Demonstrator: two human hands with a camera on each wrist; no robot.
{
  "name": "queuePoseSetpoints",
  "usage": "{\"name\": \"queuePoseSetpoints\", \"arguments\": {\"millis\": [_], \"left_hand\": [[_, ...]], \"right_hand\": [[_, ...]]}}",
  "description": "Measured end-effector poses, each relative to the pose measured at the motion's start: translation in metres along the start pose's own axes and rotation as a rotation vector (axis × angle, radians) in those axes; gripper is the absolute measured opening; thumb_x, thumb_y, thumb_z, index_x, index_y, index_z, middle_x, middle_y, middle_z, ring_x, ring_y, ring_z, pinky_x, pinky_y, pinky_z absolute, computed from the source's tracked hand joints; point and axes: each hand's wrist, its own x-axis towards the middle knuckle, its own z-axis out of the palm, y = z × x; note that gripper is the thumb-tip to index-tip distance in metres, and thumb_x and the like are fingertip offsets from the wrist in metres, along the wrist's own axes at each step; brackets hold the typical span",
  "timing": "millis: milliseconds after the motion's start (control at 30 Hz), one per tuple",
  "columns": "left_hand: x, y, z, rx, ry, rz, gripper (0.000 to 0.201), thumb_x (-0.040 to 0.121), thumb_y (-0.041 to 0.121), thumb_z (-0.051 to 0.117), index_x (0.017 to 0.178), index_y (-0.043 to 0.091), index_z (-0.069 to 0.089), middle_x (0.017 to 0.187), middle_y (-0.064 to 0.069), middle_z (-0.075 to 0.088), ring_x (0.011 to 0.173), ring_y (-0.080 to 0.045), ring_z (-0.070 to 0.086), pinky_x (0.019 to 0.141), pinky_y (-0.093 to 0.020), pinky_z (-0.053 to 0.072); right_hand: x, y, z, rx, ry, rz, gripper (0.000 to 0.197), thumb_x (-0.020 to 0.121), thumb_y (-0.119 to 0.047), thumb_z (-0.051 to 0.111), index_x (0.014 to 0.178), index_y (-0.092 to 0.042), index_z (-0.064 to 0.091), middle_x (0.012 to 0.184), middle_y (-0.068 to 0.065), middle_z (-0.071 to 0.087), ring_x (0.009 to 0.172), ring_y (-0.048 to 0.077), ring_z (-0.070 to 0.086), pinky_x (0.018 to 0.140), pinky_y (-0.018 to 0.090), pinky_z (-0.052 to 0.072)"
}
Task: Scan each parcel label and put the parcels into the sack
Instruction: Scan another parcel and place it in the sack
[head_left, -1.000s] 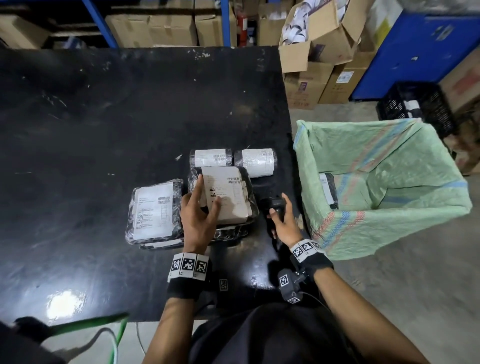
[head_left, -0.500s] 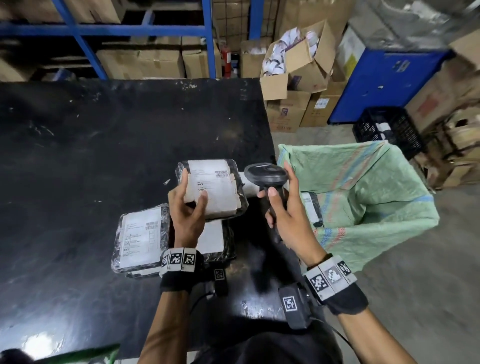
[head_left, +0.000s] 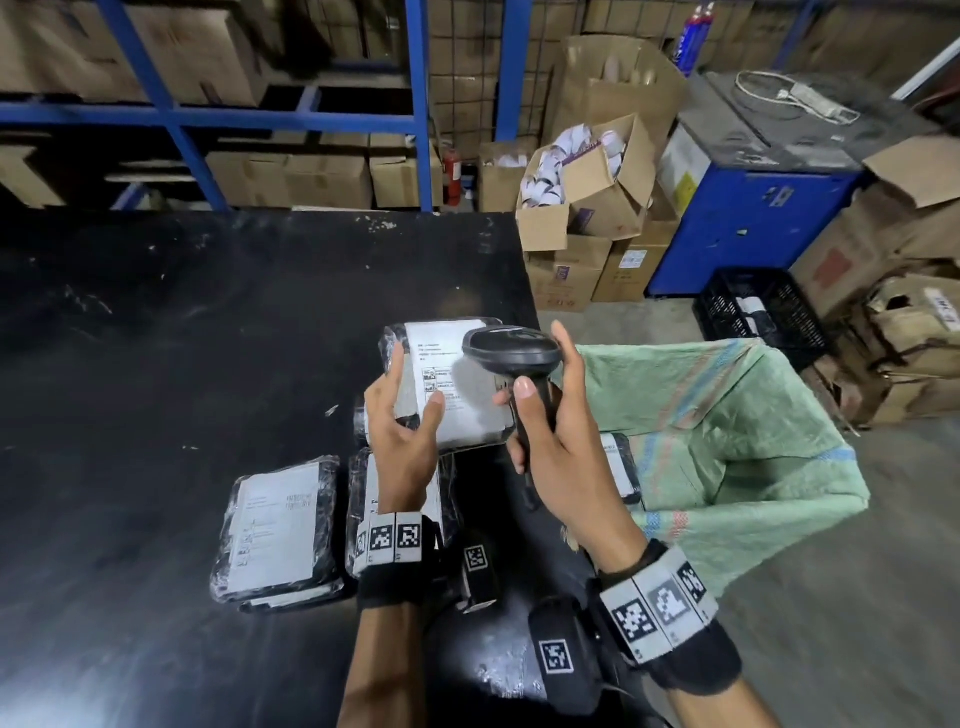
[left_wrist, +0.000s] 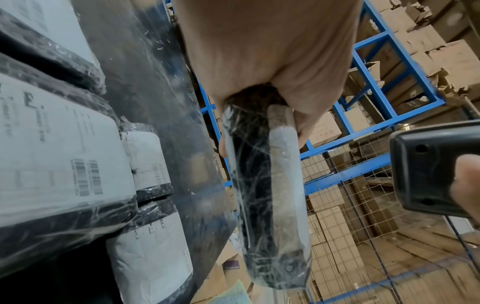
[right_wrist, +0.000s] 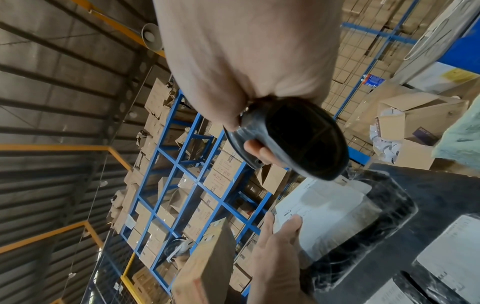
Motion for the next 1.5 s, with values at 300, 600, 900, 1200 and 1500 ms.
{"name": "queuePoseSetpoints", "arguments": {"millis": [300,600,900,1200,1500], "left_hand": [[-0.004,0.003,0.009,-0.019,-0.015,0.009,0.071,0.091,0.021,0.071,0.157,0.026,0.044,0.140,-0.003,0.049,0.130,0.013,0.044,0.116,-0.019,0.038],[-0.009,0.002,0.009,-0.058,-0.012,-0.044,0.070,0.090,0.029,0.071,0.154,0.037,0.044,0.136,0.007,0.051,0.136,-0.013,0.051,0.116,-0.039,0.045],[-0.013,-0.001,0.006,-0.048,0.000,-0.051,0.069,0.094,0.021,0.072,0.154,0.037,0.043,0.133,0.005,0.051,0.134,-0.013,0.051,0.116,-0.043,0.046],[-0.014,-0.009,-0.005,-0.028,0.014,-0.055,0.071,0.090,0.035,0.073,0.155,0.039,0.045,0.133,0.014,0.051,0.133,-0.009,0.053,0.113,-0.041,0.048],[-0.018,-0.034,-0.033,-0.034,0.087,-0.072,0.073,0.086,0.038,0.075,0.154,0.034,0.048,0.136,0.009,0.047,0.136,-0.014,0.053,0.115,-0.050,0.048]], "right_hand": [[-0.005,-0.003,0.007,-0.028,-0.056,0.010,0.055,0.104,-0.031,0.045,0.152,-0.043,0.019,0.102,-0.013,0.064,0.053,0.005,0.055,0.054,0.024,0.046],[-0.006,-0.001,0.006,-0.037,-0.060,0.009,0.056,0.103,-0.033,0.045,0.152,-0.044,0.019,0.107,-0.012,0.063,0.056,0.004,0.056,0.058,0.024,0.047],[-0.014,0.001,0.006,-0.047,-0.085,-0.001,0.056,0.104,-0.035,0.043,0.152,-0.045,0.016,0.113,-0.010,0.065,0.054,0.012,0.053,0.057,0.029,0.049],[-0.014,0.009,-0.001,-0.055,-0.058,-0.003,0.055,0.104,-0.034,0.043,0.151,-0.046,0.017,0.123,-0.004,0.064,0.054,0.019,0.053,0.059,0.032,0.051],[-0.024,0.067,-0.005,-0.101,-0.022,0.129,0.058,0.104,-0.035,0.044,0.152,-0.045,0.015,0.105,0.001,0.066,0.054,0.019,0.053,0.060,0.044,0.053]]}}
